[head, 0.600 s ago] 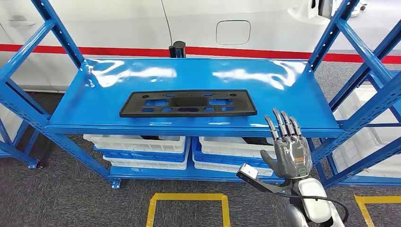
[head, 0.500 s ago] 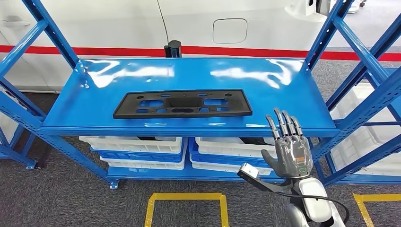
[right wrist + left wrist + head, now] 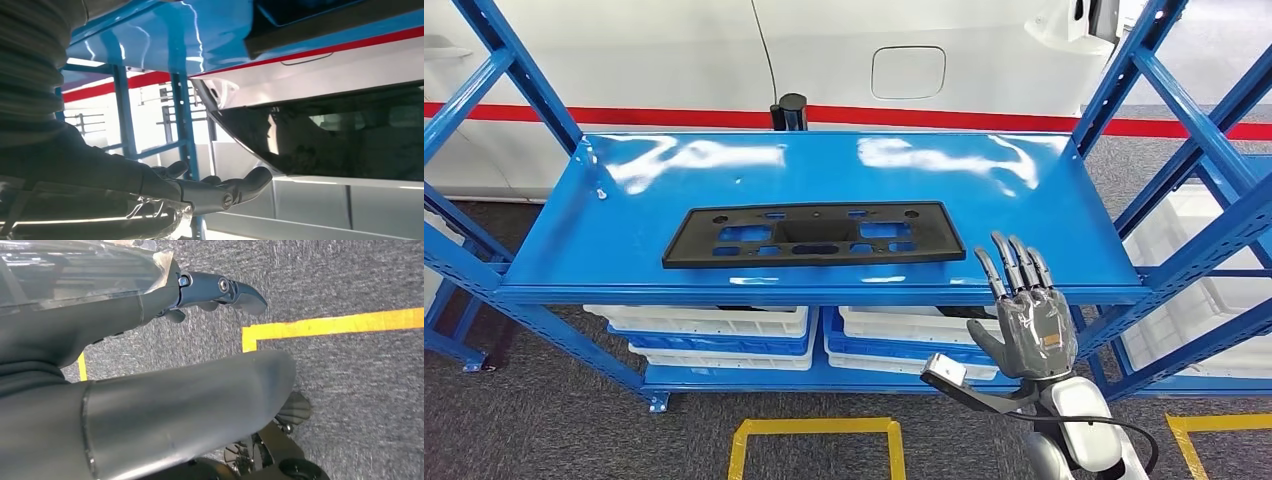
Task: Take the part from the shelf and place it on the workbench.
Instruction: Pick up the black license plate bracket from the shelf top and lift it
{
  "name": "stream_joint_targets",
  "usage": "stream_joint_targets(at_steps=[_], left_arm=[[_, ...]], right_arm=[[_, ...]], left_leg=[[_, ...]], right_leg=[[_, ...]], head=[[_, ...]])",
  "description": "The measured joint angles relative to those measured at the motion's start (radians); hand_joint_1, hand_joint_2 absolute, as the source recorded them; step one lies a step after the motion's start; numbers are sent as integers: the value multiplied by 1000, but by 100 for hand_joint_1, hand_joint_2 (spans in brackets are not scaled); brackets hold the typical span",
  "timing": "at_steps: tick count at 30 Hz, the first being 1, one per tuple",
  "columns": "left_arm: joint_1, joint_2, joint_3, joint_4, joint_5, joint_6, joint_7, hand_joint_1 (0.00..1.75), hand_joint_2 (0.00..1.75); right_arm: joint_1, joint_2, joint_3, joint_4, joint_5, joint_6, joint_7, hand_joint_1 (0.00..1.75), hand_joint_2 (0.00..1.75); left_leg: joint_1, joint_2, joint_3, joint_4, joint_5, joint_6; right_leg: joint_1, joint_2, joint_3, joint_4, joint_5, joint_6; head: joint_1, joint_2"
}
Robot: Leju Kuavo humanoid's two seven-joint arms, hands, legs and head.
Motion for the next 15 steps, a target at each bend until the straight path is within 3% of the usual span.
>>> stream_joint_targets(at_steps=[2,4,5,6,7,8,10,12,15], left_arm=[[-1,0,0,0,0,0,0,0,0],[-1,1,0,0,1,1,0,0,0],[-1,1,0,0,1,1,0,0,0],[-1,0,0,0,1,1,0,0,0],[0,-1,0,0,1,1,0,0,0],[0,-2,0,0,1,1,0,0,0],[-1,-3,0,0,1,2,0,0,0],[-1,-3,0,0,1,3,0,0,0],[-2,-2,0,0,1,5,0,0,0]], right_arm=[[-2,-1,1,0,0,0,-3,0,175],[-3,-1,2,1,-2,0,-7,0,175],[-2,-2,3,3,-5,-1,-11,0,175],[-3,-2,5,6,-8,-1,-16,0,175],[-3,-3,8,7,-13,-1,-21,0,175],[-4,-3,11,9,-18,-1,-26,0,175],[-8,-4,17,10,-28,-1,-34,0,175],[-11,-5,22,13,-35,0,-39,0,175],[-15,-5,28,15,-57,1,-52,0,175]], left_leg=[[4,1,12,-10,2,11],[3,1,16,-11,-2,17],[3,0,19,-11,-6,17],[3,-1,23,-11,-9,17],[3,-3,29,-11,-14,15],[3,-4,37,-11,-19,13],[0,-7,50,-9,-32,3],[-4,-7,55,-9,-42,-7],[0,-5,55,-1,-55,-22]], right_leg=[[-1,-1,-42,80,-32,-1],[-1,-2,-121,215,-75,-4],[-2,-2,-154,263,-83,-2],[-2,-2,-168,275,-76,4],[-3,-2,-160,241,-51,13],[-4,-3,-133,175,-16,22],[-4,-6,-71,41,41,25],[0,-7,-47,-4,55,9],[-4,-5,-40,-7,53,-13]], head=[[4,0],[6,0],[6,0],[7,0],[7,0],[7,0],[8,0],[7,0],[5,0]])
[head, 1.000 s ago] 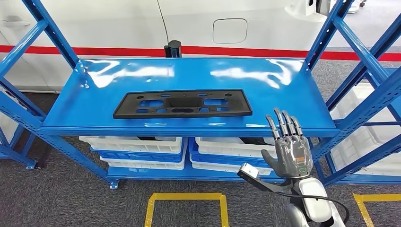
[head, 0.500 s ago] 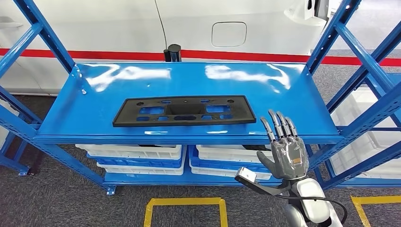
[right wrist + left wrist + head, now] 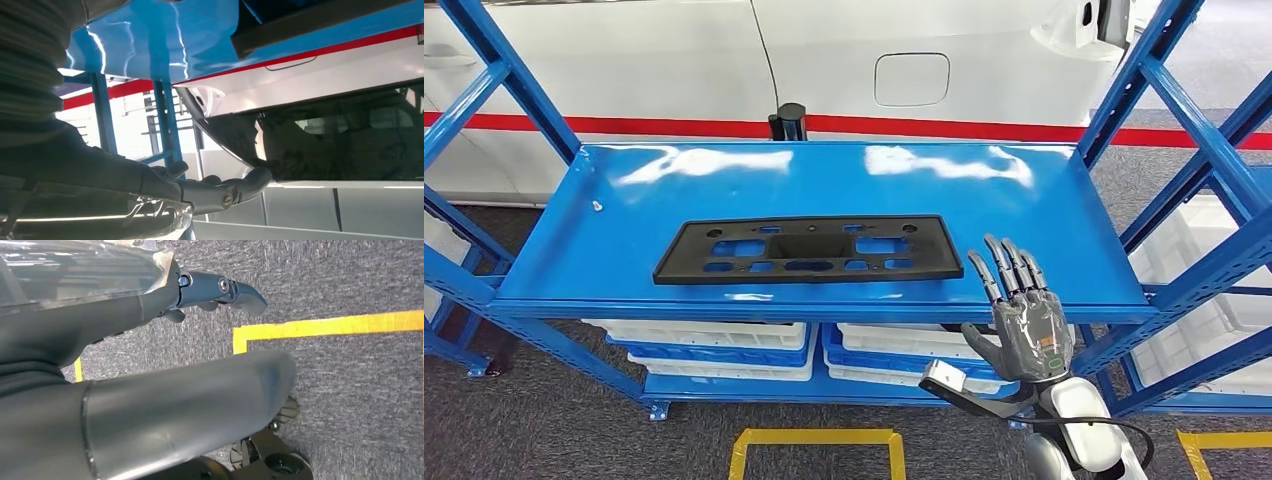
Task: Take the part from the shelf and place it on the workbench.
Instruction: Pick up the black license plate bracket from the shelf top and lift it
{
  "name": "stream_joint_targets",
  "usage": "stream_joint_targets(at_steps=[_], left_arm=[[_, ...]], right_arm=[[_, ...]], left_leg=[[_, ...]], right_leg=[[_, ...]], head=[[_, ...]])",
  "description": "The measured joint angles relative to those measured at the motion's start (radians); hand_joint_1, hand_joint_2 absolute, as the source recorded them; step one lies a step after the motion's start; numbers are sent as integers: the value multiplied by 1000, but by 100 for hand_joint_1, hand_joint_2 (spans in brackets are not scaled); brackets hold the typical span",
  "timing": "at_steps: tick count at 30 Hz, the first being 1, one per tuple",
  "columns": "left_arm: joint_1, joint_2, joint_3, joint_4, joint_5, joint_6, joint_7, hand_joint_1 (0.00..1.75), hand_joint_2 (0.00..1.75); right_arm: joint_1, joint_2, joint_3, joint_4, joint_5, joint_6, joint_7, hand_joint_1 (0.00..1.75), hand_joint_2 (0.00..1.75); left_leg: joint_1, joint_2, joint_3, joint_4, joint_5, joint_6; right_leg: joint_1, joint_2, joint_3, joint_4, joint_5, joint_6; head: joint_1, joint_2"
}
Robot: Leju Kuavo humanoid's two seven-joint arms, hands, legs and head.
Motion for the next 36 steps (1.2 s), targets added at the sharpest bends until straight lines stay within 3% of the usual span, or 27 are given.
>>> stream_joint_targets(at_steps=[2,4,5,6,7,9,10,12,16,17,19,21,22,23,25,27,31,33,35,36], left_arm=[[-10,-3,1,-4,12,20,18,0,0],[-51,-20,9,-30,36,85,95,0,0],[-86,-31,13,-52,44,123,146,0,0],[-122,-41,18,-74,46,151,189,0,0],[-157,-51,20,-94,44,167,216,0,0],[-201,-66,21,-122,42,173,229,0,0],[-212,-71,22,-132,42,172,225,0,0],[-220,-77,25,-146,42,168,215,0,0],[-221,-82,30,-164,43,156,203,0,0],[-222,-85,31,-169,43,154,201,0,0],[-222,-90,31,-175,43,150,200,0,0],[-221,-94,31,-177,43,149,200,0,0],[-220,-95,31,-177,43,148,200,0,0],[-220,-95,31,-178,43,148,200,0,0],[-220,-96,31,-179,43,147,200,0,0],[-221,-97,31,-181,43,147,203,0,0],[-222,-98,31,-186,43,141,208,0,0],[-222,-98,31,-187,44,140,210,0,0],[-219,-98,30,-187,50,139,213,0,0],[-218,-98,30,-187,54,139,214,0,0]], right_arm=[[-13,2,10,3,-23,9,-20,0,175],[-60,12,43,30,-63,28,-47,0,175],[-94,19,70,53,-85,36,-56,0,175],[-124,26,98,76,-104,38,-59,0,175],[-146,32,123,95,-119,38,-59,0,175],[-170,37,158,116,-140,35,-60,0,175],[-178,38,169,123,-147,33,-60,0,175],[-190,36,184,135,-155,31,-59,0,175],[-198,31,206,148,-193,41,-64,0,175],[-201,31,212,150,-207,50,-68,0,175],[-203,29,224,157,-227,68,-72,0,175],[-201,28,235,165,-234,76,-72,0,175],[-201,27,239,169,-236,77,-72,0,175],[-201,26,243,171,-237,77,-72,0,175],[-203,25,248,175,-239,77,-72,0,175],[-205,25,252,178,-240,78,-72,0,175],[-211,22,259,184,-242,98,-71,0,175],[-217,22,265,188,-243,113,-64,0,175],[-220,23,271,196,-241,125,-49,0,175],[-220,23,274,200,-238,129,-42,0,175]], left_leg=[[4,2,-37,74,-38,-12],[6,3,-119,209,-88,-20],[7,3,-158,262,-98,-22],[7,4,-181,282,-88,-22],[7,4,-183,265,-59,-21],[8,5,-134,140,26,-15],[7,5,-104,75,54,-12],[2,6,-73,12,67,-5],[1,6,-59,-4,67,24],[3,5,-53,-9,68,31],[3,3,-50,-10,64,39],[2,0,-46,-10,57,40],[2,-1,-40,-10,52,39],[2,-2,-32,-9,46,37],[0,-3,-16,-9,31,29],[-4,-2,-9,-8,19,20],[-1,1,-12,9,-3,-1],[3,2,-60,102,-46,-12],[5,3,-141,235,-91,-18],[6,3,-174,275,-94,-20]], right_leg=[[-7,0,7,-4,-3,-14],[-5,0,8,-3,-6,-21],[-5,-1,8,-3,-7,-22],[-4,-3,10,-3,-8,-22],[-4,-5,14,-3,-11,-21],[-4,-8,27,-3,-19,-18],[-1,-5,32,-2,-23,-15],[3,2,34,-3,-28,-5],[3,4,22,15,-41,13],[3,3,-2,57,-57,13],[2,3,-83,192,-97,9],[2,3,-152,283,-108,15],[2,2,-159,275,-90,22],[1,2,-144,224,-55,31],[3,-2,-83,78,18,41],[7,-4,-49,3,44,31],[2,0,-38,-3,33,0],[-3,1,-28,-5,27,-13],[-2,1,-22,-5,21,-22],[-2,1,-19,-5,18,-24]], head=[[-4,0],[-7,0],[-7,0],[-8,0],[-8,0],[-8,0],[-8,0],[-7,0],[-6,0],[-4,0],[0,0],[1,0],[1,0],[2,0],[3,0],[2,0],[1,0],[-2,0],[-4,0],[-4,0]])
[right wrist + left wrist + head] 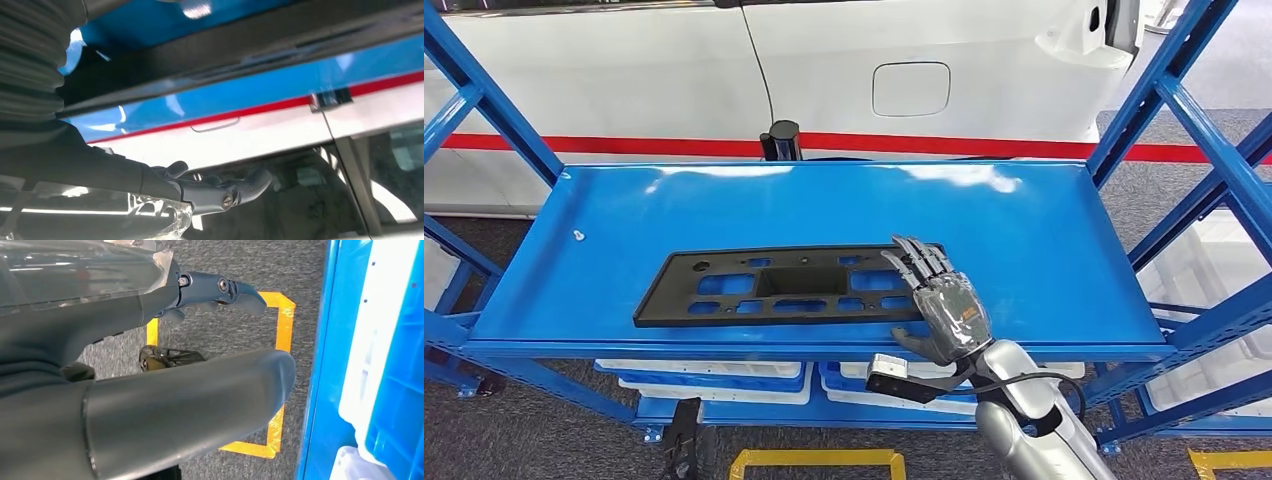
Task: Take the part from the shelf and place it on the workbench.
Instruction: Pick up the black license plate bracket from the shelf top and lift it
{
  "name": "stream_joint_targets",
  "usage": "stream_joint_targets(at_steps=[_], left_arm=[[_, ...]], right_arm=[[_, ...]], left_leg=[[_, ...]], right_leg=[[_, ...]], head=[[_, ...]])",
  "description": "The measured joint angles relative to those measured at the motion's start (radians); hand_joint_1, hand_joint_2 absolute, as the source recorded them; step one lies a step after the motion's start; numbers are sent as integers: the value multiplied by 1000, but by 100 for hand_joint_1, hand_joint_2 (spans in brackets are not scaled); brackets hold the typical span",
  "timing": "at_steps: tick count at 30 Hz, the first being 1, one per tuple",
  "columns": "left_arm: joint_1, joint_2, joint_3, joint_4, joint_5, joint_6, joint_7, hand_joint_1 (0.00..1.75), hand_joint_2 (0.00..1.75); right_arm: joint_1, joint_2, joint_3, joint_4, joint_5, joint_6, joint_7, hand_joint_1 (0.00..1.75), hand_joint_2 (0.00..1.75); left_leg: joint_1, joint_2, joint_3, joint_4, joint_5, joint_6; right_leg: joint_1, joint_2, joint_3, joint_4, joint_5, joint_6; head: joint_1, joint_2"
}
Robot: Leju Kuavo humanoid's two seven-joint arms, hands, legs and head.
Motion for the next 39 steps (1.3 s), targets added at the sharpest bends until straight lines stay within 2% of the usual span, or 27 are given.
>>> stream_joint_targets(at_steps=[1,2,4,5,6,9,16,21,25,29,30,33,34,39], left_arm=[[1,0,-1,0,4,0,0,0,0],[2,0,-2,0,8,0,0,0,0],[2,2,-4,0,15,3,0,0,0],[0,2,-6,0,18,6,0,0,0],[-1,3,-7,0,21,8,-1,0,0],[-3,4,-8,1,29,15,-6,0,0],[-5,3,-14,3,40,26,-19,0,0],[-6,3,-15,3,40,30,-19,0,0],[-7,3,-15,3,43,31,-18,0,0],[-7,2,-15,4,50,37,-16,0,0],[-7,2,-15,4,51,38,-16,0,0],[-8,1,-15,4,53,39,-16,0,0],[-8,0,-15,4,54,40,-16,0,0],[-8,-2,-15,4,61,43,-16,0,0]], right_arm=[[0,0,3,4,3,5,8,0,175],[0,0,6,7,5,10,15,0,175],[0,0,14,13,10,23,26,0,175],[-1,0,18,16,15,29,31,0,175],[-1,0,21,18,20,33,37,0,175],[-7,-1,29,26,51,38,59,0,175],[-40,3,51,65,86,36,75,0,175],[-50,7,60,83,89,35,77,0,175],[-61,13,67,101,96,29,79,23,175],[-73,19,72,130,97,25,80,32,175],[-75,20,72,136,97,24,81,44,175],[-81,23,75,152,97,18,81,127,175],[-82,23,76,158,97,16,81,147,175],[-93,26,80,184,103,7,81,159,175]], left_leg=[[0,1,-14,2,19,0],[1,1,-8,-34,57,0],[0,2,43,-166,142,7],[-1,1,68,-222,165,11],[-2,1,84,-256,175,13],[-5,0,93,-273,174,17],[-11,0,95,-273,170,28],[-11,0,96,-272,170,29],[-10,0,96,-272,170,29],[-8,0,97,-273,170,29],[-8,0,97,-273,170,29],[-7,1,98,-273,170,29],[-7,1,98,-273,170,29],[-7,1,98,-273,170,29]], right_leg=[[0,1,4,0,-3,-1],[0,2,10,0,-7,0],[2,5,23,1,-16,7],[5,6,26,2,-20,11],[9,6,27,3,-23,14],[14,5,25,3,-26,15],[10,5,32,-8,-23,20],[9,5,32,-9,-22,22],[10,5,32,-8,-22,22],[12,5,32,-8,-22,22],[13,5,32,-8,-22,22],[13,5,32,-8,-22,21],[13,5,33,-8,-22,21],[14,5,33,-8,-22,21]], head=[[0,0],[-1,0],[-1,0],[-1,0],[-1,0],[1,0],[2,0],[1,0],[1,0],[1,0],[1,0],[1,0],[1,0],[1,0]])
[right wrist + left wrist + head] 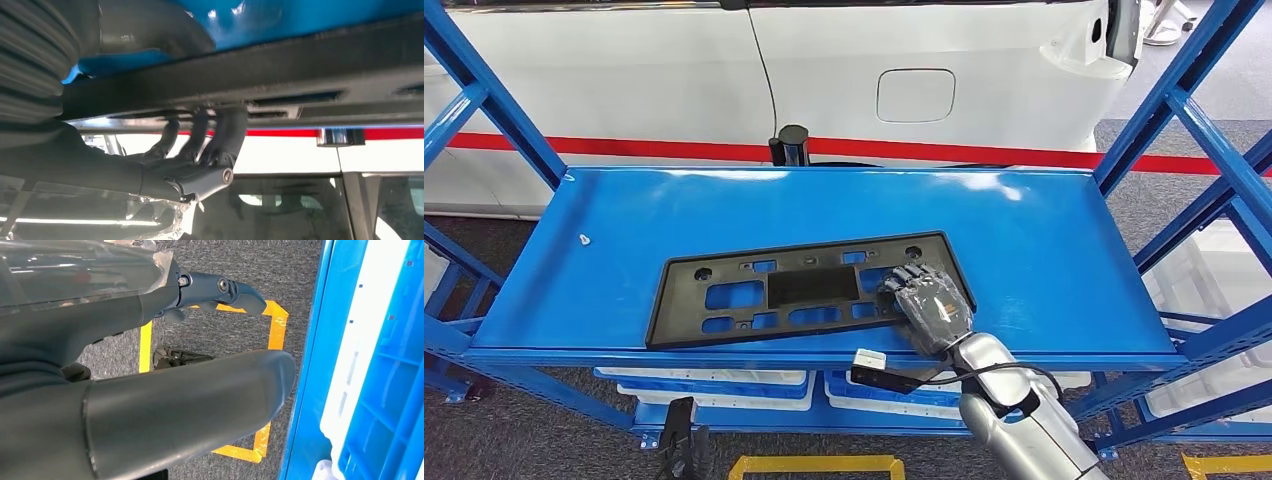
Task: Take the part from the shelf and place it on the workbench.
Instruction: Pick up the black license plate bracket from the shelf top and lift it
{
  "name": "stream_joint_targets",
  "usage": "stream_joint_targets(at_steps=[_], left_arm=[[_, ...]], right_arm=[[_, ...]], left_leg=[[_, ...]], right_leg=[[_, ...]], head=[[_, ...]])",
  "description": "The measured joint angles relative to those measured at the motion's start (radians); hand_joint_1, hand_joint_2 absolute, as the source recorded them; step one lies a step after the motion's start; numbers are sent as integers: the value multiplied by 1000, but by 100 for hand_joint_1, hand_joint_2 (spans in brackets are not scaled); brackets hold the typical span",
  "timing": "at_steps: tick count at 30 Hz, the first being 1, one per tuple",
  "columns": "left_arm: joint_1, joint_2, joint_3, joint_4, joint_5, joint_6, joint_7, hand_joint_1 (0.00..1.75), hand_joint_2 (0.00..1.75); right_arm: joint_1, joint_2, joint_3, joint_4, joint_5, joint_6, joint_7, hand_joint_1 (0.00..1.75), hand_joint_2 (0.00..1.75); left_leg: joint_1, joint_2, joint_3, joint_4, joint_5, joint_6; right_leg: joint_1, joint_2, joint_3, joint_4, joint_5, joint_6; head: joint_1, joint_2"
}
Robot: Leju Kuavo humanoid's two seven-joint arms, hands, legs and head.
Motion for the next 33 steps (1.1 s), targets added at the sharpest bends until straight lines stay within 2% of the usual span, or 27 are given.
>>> stream_joint_targets(at_steps=[5,28,32,33], left_arm=[[-1,-3,-1,1,0,1,0,0,0],[-3,-7,-25,2,13,13,-9,0,0],[-2,-7,-29,2,19,15,-16,0,175],[-2,-6,-30,2,22,13,-16,0,175]], right_arm=[[-18,1,1,20,-1,-15,0,171,175],[-26,-8,18,34,0,-67,32,175,175],[-13,-13,16,20,14,-114,51,175,175],[-4,-15,12,11,22,-131,59,175,175]], left_leg=[[0,0,1,0,0,0],[0,0,6,0,0,0],[0,0,6,0,0,0],[0,-1,5,0,0,0]], right_leg=[[0,0,1,0,0,0],[0,0,5,0,0,0],[0,0,5,0,0,0],[0,0,5,0,0,0]], head=[[0,0],[0,0],[0,0],[0,0]])
